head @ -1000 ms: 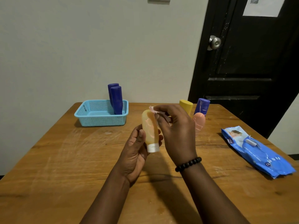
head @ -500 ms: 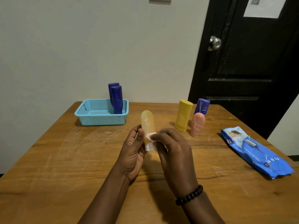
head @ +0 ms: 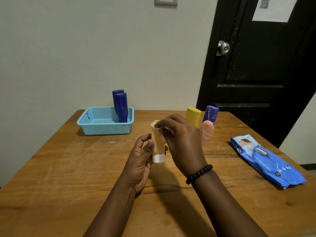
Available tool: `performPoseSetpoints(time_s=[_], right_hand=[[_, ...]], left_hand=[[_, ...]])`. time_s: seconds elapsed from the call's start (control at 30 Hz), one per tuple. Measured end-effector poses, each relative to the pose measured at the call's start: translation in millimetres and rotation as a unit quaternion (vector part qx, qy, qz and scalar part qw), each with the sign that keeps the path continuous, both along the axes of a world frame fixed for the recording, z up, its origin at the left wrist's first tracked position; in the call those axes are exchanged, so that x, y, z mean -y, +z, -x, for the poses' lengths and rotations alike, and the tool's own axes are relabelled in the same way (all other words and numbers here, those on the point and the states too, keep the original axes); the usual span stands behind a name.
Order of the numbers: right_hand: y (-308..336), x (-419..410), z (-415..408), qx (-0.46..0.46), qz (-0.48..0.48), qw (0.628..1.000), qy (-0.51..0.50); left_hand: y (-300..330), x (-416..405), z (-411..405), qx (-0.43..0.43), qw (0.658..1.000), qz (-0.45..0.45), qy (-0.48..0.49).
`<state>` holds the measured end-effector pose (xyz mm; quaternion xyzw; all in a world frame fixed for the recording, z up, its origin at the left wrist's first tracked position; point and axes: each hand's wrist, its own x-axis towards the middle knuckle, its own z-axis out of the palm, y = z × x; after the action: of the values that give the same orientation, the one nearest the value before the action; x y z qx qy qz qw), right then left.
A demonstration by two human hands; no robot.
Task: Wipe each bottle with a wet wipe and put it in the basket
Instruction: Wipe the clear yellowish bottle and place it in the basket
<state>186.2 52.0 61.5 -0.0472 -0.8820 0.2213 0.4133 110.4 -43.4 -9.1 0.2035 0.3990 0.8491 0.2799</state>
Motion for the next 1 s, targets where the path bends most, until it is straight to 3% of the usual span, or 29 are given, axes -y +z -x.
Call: performPoseSetpoints(time_s=[0.3,0.53,0.77,0.9,1.0], right_hand=[[-48.7,1.0,-18.0,0.072,-0.041,0.996,0.021],[-10.3,-1.4,-1.3,-0.044,0.039,0.998,-0.017],[-27.2,7.3,-2.6,0.021,-0.032,0.999,0.010],[-40.1,-2.5,-14.9,0.069,0.037,0.997,0.025],[-27.0,-6.0,-14.4,0.027,0.089,0.996,-0.001]], left_hand=[[-7.5,0.0,9.4,0.031,0.998,0.017,0.044],[-8.4,-2.6,7.5,-0.025,0.999,0.041,0.014],[-8.7,0.1,10.8,-0.015,0.999,0.020,0.040],[-7.2,-2.0,13.3,0.023,0.998,0.005,0.054],[-6.2,-1.8,10.9,0.041,0.999,-0.018,0.025]])
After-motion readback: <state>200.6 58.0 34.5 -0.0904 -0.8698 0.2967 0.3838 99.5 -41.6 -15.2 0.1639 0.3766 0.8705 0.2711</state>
